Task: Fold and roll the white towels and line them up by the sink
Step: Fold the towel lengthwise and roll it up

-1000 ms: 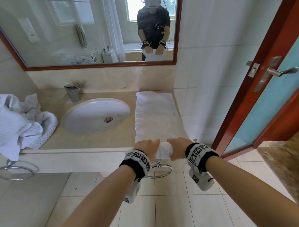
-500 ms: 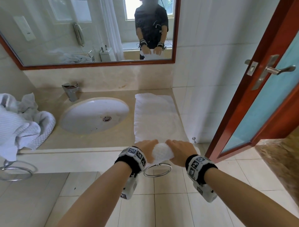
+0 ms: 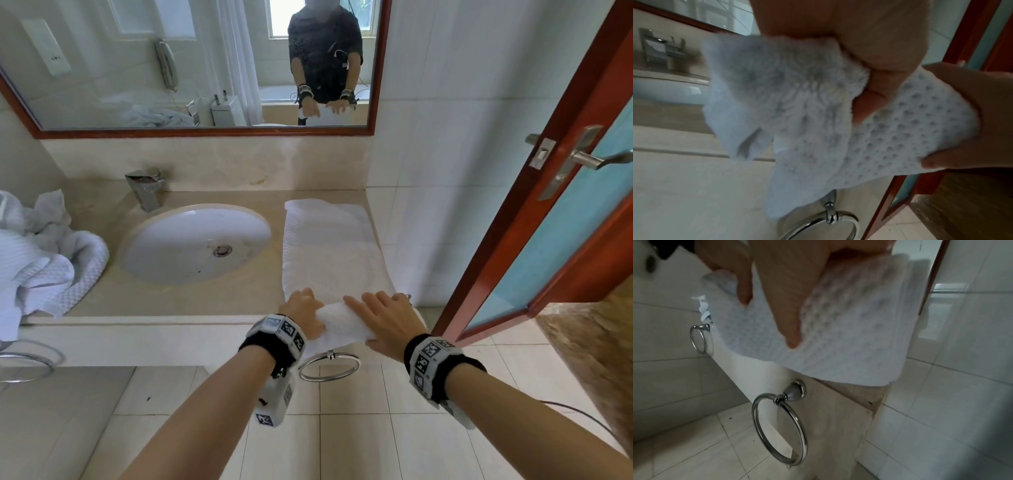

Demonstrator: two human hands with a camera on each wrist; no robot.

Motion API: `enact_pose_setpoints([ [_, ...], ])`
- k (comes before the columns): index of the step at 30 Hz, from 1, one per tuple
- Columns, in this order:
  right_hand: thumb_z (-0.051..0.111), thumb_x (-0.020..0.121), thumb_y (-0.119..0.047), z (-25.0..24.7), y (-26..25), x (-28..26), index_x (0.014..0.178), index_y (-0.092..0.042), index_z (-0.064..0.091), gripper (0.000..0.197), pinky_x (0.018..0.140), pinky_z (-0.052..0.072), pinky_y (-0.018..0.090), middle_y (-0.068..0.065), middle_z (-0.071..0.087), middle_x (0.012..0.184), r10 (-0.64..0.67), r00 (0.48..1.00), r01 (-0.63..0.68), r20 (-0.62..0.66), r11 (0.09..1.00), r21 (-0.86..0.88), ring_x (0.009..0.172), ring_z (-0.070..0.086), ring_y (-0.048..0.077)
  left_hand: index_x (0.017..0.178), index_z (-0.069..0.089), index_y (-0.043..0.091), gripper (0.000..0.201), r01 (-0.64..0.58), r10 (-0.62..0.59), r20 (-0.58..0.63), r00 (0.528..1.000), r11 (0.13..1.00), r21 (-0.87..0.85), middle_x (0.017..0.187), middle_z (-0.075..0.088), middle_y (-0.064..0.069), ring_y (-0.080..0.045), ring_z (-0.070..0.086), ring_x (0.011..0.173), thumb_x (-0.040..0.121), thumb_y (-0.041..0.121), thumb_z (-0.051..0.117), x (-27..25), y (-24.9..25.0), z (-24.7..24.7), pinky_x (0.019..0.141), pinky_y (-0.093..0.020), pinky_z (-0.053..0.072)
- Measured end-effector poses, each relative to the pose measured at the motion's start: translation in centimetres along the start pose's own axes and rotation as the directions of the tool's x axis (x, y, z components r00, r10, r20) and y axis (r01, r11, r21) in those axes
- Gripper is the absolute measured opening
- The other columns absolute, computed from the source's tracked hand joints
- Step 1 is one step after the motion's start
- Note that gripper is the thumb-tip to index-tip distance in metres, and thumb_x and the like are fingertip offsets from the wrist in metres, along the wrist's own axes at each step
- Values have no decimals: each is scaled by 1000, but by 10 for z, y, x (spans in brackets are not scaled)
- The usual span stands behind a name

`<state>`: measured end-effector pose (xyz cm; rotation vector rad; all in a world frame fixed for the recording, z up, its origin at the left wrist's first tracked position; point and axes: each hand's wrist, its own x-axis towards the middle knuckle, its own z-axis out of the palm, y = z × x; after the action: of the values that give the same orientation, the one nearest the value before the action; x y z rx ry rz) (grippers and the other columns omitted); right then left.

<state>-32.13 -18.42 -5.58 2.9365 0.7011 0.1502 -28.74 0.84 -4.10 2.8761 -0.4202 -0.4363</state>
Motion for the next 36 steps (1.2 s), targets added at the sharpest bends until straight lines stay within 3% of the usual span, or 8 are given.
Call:
enact_pose_setpoints([
  [8, 50, 84, -28, -5, 9, 20, 117, -33, 50, 33, 112, 21, 53, -8, 65, 110, 244, 913, -329, 327, 914, 238, 108, 60, 19, 123, 45, 20, 42, -68, 68, 0, 998, 998, -1, 114, 64, -7, -27, 62, 100, 88, 38, 59, 7, -18, -5, 88, -36, 50],
  [11, 51, 83, -26, -3, 13, 33, 119, -33, 49, 37, 113, 12, 63, -6, 64, 111, 228, 880, -329, 416, 925, 189, 113, 56, 20, 117, 48, 16, 33, -48, 51, 43, 998, 996, -71, 108, 65, -10, -29, 63, 95, 94, 39, 49, 7, -21, -2, 84, -38, 51],
  [16, 71, 71, -49, 6, 8, 38, 148, -30, 8, 102, 110, 10, 67, -4, 36, 144, 61, 934, -101, 353, 990, 95, 135, 35, 22, 113, 57, 1, 31, -8, 18, 28, 999, 949, -314, 112, 62, -18, -30, 58, 106, 96, 25, 48, 15, -23, -9, 82, -30, 41],
  [22, 63, 78, -38, 16, 13, 51, 129, -28, 35, 60, 110, 24, 51, -7, 58, 121, 68, 946, -134, 318, 972, 191, 114, 54, 19, 114, 57, 8, 32, 106, -60, 115, 992, 883, -457, 113, 60, -11, -19, 54, 95, 95, 32, 48, 27, -27, -2, 88, -29, 45],
  [25, 59, 76, -39, 14, 16, 60, 122, -25, 37, 53, 101, 35, 45, -6, 65, 101, 72, 943, -147, 325, 966, 211, 93, 62, 20, 123, 47, 20, 58, 25, -21, 64, 998, 997, -72, 114, 58, -3, -21, 56, 100, 82, 61, 51, 25, -16, -2, 93, -40, 47],
  [28, 57, 78, -38, 10, 19, 66, 123, -22, 35, 53, 90, 45, 38, -4, 64, 92, 59, 932, -153, 357, 959, 241, 78, 60, 20, 142, 21, 18, 100, -121, 124, 14, 992, 930, 346, 134, 44, -5, -27, 49, 117, 67, 67, 64, 24, 1, 8, 99, -48, 40],
  [32, 60, 77, -33, 11, 24, 66, 128, -23, 33, 59, 82, 52, 32, -2, 63, 100, 39, 917, -189, 398, 920, 343, 88, 64, 22, 135, 27, 13, 78, -29, 40, -18, 999, 916, 401, 124, 51, -8, -29, 54, 110, 75, 38, 70, 34, 11, 22, 96, -46, 40],
  [36, 66, 73, -45, 35, 29, 55, 139, -27, 25, 80, 98, 43, 38, -5, 46, 132, -8, 933, -101, 360, 953, 284, 115, 50, 18, 127, 34, 14, 66, 7, -10, 7, 1000, 928, 372, 115, 58, -6, -28, 60, 104, 75, 32, 71, 45, 10, 21, 91, -43, 41],
])
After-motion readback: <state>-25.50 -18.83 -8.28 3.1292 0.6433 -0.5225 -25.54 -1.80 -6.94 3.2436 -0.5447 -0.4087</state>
